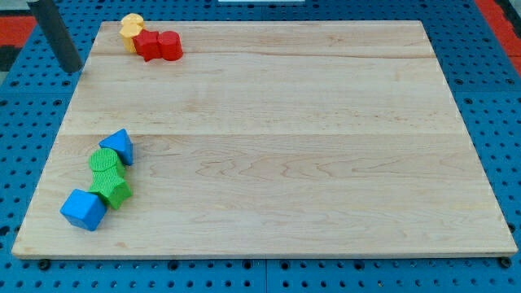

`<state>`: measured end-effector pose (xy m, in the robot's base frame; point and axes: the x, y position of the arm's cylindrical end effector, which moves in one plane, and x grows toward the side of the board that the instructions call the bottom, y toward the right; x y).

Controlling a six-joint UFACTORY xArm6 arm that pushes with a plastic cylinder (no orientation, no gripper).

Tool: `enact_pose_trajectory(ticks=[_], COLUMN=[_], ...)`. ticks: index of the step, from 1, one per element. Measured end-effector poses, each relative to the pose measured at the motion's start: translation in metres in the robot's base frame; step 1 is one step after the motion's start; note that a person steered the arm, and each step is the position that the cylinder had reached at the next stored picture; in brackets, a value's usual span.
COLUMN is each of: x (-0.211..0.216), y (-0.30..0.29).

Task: Place the yellow heart ahead right to the red circle

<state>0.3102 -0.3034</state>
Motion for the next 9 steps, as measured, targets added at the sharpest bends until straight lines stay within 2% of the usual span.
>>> enact_pose_trajectory(ticks=[1, 3, 5, 6, 8, 9], x=[-0.039, -0.064, -0.119, -0.119, -0.116, -0.116], y=[0.011, 0.025, 0.023, 0.034, 0.156, 0.164])
